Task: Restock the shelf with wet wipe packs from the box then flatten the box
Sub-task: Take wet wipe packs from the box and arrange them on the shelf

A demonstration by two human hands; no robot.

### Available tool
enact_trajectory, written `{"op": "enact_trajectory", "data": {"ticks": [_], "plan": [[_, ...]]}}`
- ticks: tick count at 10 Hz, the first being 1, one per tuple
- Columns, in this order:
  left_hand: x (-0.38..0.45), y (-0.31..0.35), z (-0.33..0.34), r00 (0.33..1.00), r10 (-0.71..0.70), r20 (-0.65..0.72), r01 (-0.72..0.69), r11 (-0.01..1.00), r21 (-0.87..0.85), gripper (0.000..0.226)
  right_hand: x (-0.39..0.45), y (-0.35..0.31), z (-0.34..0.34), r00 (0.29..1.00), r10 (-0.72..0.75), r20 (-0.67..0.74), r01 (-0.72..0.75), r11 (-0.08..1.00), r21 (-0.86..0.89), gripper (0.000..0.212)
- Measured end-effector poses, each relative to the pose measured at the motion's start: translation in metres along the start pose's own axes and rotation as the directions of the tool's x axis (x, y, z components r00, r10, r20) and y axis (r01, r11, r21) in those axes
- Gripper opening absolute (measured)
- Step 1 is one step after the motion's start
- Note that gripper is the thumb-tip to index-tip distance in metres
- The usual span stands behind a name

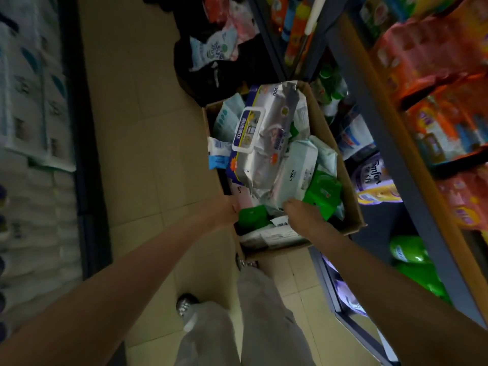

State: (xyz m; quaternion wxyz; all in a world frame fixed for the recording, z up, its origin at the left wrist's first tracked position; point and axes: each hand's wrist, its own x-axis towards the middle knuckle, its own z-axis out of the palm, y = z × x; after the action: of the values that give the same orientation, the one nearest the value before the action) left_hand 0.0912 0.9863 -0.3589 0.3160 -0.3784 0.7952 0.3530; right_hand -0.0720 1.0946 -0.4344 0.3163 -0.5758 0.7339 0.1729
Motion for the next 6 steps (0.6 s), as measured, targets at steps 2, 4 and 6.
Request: {"op": "enact_trajectory", "data": {"ticks": [2,4,6], "plan": [[0.017,0.002,0.02,0.999,-0.022,-0.049,0.021,0.999,-0.027,0.033,0.005,0.001,-0.009,1.0,0.009,0.005,-0.008,0.998,-0.061,0.027],[0.025,0.007,0.032,0.999,0.011,-0.051,-0.013,0.998,-0.055,0.028,0.004,-0.003,-0.012,0.997,-0.012,0.075,0.016,0.998,-0.058,0.025],[0.024,0.01,0.027,0.97,0.141,-0.198,-0.192,0.944,-0.27,0.059,0.007,0.013,-0.09,0.961,-0.224,-0.16,0.267,0.899,0.347,0.007]]}}
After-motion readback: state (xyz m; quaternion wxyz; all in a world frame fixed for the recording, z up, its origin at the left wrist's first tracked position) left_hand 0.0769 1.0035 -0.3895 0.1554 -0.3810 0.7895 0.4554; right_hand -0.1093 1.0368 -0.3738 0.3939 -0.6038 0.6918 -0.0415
